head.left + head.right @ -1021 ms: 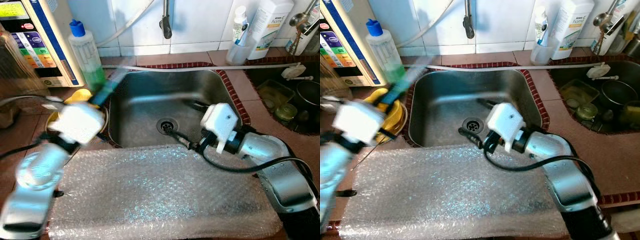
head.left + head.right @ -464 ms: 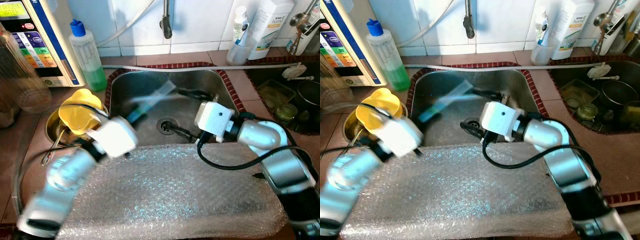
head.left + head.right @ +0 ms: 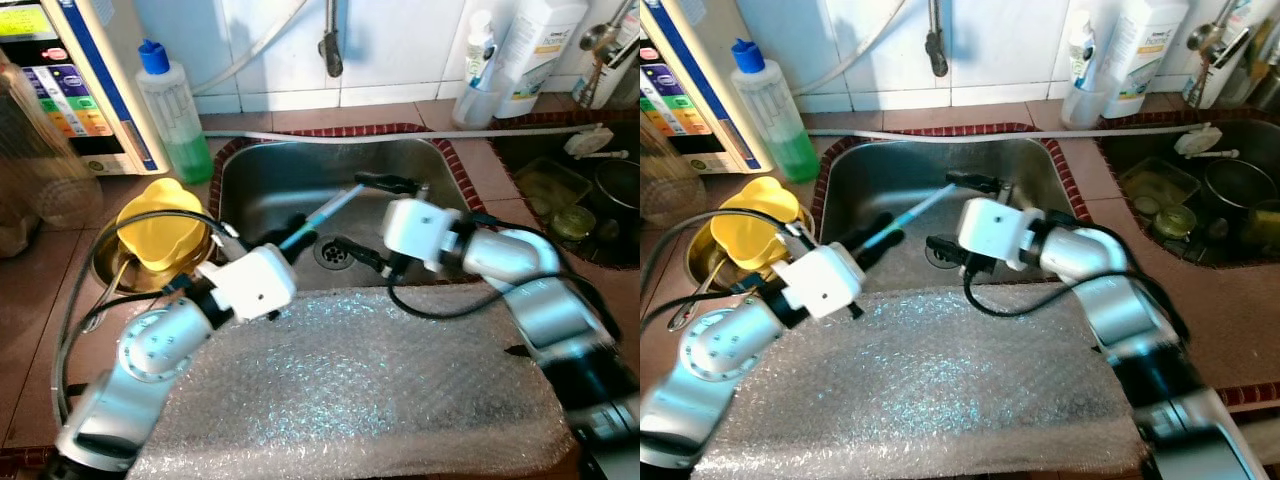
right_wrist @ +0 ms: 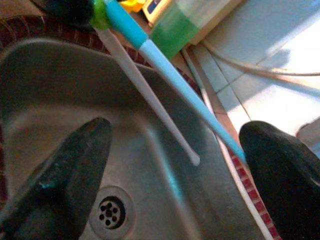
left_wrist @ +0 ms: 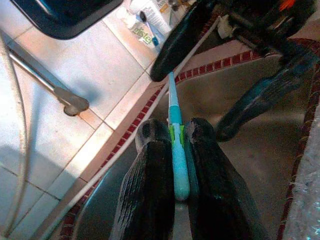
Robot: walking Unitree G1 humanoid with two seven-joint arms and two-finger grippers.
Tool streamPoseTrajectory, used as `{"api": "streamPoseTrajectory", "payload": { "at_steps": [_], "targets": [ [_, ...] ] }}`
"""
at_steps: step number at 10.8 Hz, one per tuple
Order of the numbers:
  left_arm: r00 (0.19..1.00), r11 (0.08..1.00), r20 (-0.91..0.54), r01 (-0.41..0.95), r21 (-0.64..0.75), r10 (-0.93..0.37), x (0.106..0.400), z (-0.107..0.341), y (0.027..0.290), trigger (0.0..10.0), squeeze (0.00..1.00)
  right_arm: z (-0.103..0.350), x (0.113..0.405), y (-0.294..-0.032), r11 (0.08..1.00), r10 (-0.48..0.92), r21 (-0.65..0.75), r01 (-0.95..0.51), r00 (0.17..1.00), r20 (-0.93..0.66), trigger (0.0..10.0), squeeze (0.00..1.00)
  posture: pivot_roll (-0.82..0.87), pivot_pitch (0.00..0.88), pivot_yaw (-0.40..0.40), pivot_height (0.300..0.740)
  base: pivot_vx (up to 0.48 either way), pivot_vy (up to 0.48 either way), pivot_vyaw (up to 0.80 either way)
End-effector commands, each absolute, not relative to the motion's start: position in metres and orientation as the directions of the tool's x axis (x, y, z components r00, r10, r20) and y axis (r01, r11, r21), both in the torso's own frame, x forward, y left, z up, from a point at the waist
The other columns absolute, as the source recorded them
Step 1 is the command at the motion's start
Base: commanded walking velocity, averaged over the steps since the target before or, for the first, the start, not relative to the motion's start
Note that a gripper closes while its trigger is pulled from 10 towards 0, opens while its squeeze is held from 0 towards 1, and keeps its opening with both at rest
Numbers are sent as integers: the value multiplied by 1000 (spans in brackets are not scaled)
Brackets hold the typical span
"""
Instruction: Kitchen organization
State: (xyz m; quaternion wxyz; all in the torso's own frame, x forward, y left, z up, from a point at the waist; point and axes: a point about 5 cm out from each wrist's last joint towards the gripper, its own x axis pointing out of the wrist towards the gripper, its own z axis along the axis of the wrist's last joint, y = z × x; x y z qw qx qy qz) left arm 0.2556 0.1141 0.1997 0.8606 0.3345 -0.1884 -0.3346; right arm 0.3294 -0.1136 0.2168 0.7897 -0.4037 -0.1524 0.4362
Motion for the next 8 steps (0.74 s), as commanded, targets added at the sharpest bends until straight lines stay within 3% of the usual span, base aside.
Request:
{"api": "streamPoseTrajectory", "payload": {
  "at_steps": [1, 3, 4, 5, 8],
  "targets": [
    [675, 535, 114, 458, 710, -729, 253, 203, 107, 0, 0, 215, 332, -106, 256, 822, -786, -563, 555, -130, 10000, 0, -78, 169, 70, 740, 0, 0, 0],
    [662, 531, 118, 468, 707, -740, 252, 203, 103, 0, 0, 212, 337, -97, 202, 835, -808, -554, 528, -153, 10000, 0, -73, 172, 70, 740, 0, 0, 0],
    [650, 520, 108, 484, 704, -752, 252, 200, 99, 0, 0, 209, 338, -89, 158, 854, -810, -565, 490, -175, 6353, 0, -73, 173, 68, 740, 0, 0, 0],
    [644, 512, 99, 496, 702, -759, 252, 195, 95, 0, 0, 203, 338, -81, 100, 869, -816, -570, 449, -207, 0, 0, -70, 173, 66, 740, 0, 0, 0],
    [654, 514, 89, 496, 700, -751, 256, 186, 93, 0, 0, 192, 329, -74, -21, 888, -805, -593, 359, -288, 0, 0, -77, 173, 59, 740, 0, 0, 0]
  ]
}}
